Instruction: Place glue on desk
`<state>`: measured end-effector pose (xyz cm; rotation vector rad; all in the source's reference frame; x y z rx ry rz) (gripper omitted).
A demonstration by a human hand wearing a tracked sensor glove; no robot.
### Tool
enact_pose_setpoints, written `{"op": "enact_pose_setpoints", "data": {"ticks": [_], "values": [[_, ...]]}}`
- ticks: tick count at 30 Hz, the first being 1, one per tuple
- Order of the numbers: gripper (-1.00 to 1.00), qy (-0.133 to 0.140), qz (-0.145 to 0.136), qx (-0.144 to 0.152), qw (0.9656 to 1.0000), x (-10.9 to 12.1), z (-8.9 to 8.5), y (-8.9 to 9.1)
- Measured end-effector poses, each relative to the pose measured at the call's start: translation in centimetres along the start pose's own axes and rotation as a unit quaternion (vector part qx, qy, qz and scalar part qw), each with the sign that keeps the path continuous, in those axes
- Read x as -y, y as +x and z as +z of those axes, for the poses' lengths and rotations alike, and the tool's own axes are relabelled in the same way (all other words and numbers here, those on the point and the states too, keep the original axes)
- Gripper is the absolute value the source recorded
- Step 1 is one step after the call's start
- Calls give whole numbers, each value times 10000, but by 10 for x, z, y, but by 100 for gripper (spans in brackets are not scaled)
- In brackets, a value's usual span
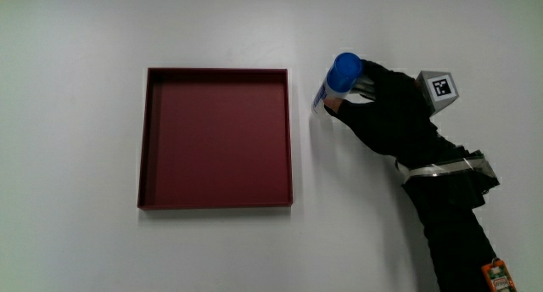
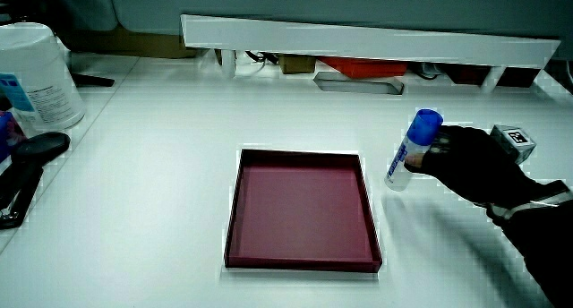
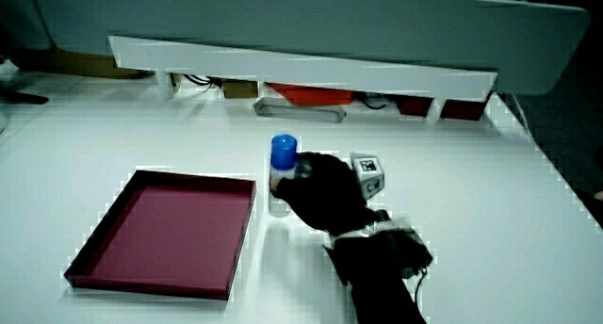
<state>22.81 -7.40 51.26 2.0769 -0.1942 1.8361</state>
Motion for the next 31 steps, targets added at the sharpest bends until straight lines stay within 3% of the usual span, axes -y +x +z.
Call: {"op": "enact_pose_setpoints", "data": {"ticks": [2,6,15,18,22,26,29,30,31], "values": [[0,14,-145,91,9999,1,-1,9],[0,26,-263,-23,9996,3,-6,21],[0,43,-167,-236,9996,6,-6,22],[0,34,-239,-182,9995,5,-7,24],[-25,17,-216,-307,9993,6,-7,29],[-50,115,-329,-243,9991,12,-7,24],[-69,51,-383,146,9991,18,-3,20],[-75,63,-428,581,9974,21,1,25],[-81,29,-572,1107,9922,26,2,24]]}}
